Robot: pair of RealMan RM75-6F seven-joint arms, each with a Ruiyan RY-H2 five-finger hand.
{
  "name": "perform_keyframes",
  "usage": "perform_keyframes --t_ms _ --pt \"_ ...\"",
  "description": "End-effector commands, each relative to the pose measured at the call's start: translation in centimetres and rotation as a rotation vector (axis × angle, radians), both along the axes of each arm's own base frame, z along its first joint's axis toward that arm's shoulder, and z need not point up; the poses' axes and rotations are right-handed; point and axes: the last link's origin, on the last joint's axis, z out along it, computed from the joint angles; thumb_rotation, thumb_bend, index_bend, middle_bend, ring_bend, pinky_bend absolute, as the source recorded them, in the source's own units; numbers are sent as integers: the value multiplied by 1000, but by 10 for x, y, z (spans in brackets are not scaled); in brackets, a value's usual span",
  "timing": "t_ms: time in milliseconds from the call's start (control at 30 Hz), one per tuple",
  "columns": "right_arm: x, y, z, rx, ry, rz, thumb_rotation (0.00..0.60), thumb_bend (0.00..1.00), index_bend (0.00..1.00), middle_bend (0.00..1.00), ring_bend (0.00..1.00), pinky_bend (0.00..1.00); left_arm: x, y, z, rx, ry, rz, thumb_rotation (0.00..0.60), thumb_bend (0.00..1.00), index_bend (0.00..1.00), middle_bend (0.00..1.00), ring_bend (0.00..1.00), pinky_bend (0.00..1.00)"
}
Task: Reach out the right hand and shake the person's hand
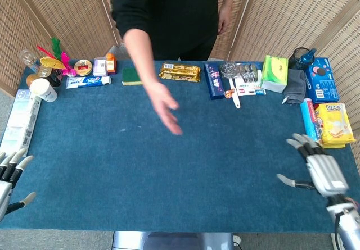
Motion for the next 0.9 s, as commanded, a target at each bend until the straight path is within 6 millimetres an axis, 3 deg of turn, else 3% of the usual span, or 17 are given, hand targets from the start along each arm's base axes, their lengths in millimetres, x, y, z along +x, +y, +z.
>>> perform_keyframes --t_ms 33,400,900 --pt "29 -33 -2 96 -123 -6 146 0 86 10 0 157 0 0 0 2 -1 1 600 34 71 0 0 0" --pt "48 -87 -5 171 -258 -80 125 0 58 6 0 187 -2 4 1 4 0 15 600 34 70 0 0 0" --pt "84 -133 -28 280 -408 -156 118 0 44 0 0 187 -5 8 0 5 -2 39 600 34 71 0 0 0"
